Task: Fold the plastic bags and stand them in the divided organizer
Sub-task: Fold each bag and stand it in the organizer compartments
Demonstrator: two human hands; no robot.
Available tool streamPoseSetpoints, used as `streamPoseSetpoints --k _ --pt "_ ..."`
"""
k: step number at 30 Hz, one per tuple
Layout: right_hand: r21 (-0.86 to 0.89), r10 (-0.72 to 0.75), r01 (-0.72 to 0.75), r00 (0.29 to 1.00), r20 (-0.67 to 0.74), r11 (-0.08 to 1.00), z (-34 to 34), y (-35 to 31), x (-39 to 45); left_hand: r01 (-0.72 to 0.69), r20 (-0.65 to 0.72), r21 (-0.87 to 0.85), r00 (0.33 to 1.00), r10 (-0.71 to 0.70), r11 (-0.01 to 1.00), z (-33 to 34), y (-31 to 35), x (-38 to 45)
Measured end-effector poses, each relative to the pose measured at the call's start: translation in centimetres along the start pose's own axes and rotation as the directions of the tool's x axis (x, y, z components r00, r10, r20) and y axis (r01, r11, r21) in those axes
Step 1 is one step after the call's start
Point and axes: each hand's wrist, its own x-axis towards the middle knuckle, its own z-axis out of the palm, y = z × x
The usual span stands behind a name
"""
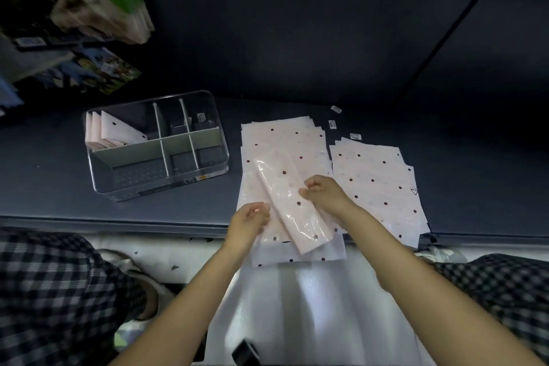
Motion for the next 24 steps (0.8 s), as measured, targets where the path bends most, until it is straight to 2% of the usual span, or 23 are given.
streamPoseSetpoints --k 3,5,13,19,24 --pt "0.265 0.036 -0.045 0.999 0.04 0.963 -0.1 0.1 -2.3 0.039 0.161 -0.132 0.987 -0.017 0.99 0.3 1.8 -1.0" --pt "0.34 0.022 -0.04 0.998 0.056 0.94 0.3 -0.3 -3.5 0.031 0.181 -0.175 0.984 0.001 0.984 0.4 2.6 -1.5" --pt "0.323 -0.051 0.013 0.993 0.108 0.946 0.3 -1.3 -5.6 -0.035 0.101 -0.122 0.994 0.047 0.992 -1.0 4.3 -2.8" --pt "0.344 -0.109 0.067 0.989 0.104 0.936 -0.5 -1.4 -6.2 -0.095 0.247 -0.136 0.961 0.126 0.986 -2.6 5.3 -3.1" --pt "0.408 -0.205 0.141 0.972 0.118 0.902 -0.6 -1.9 -6.6 -0.095 0.295 -0.197 0.943 0.152 0.976 -3.3 6.1 -3.3"
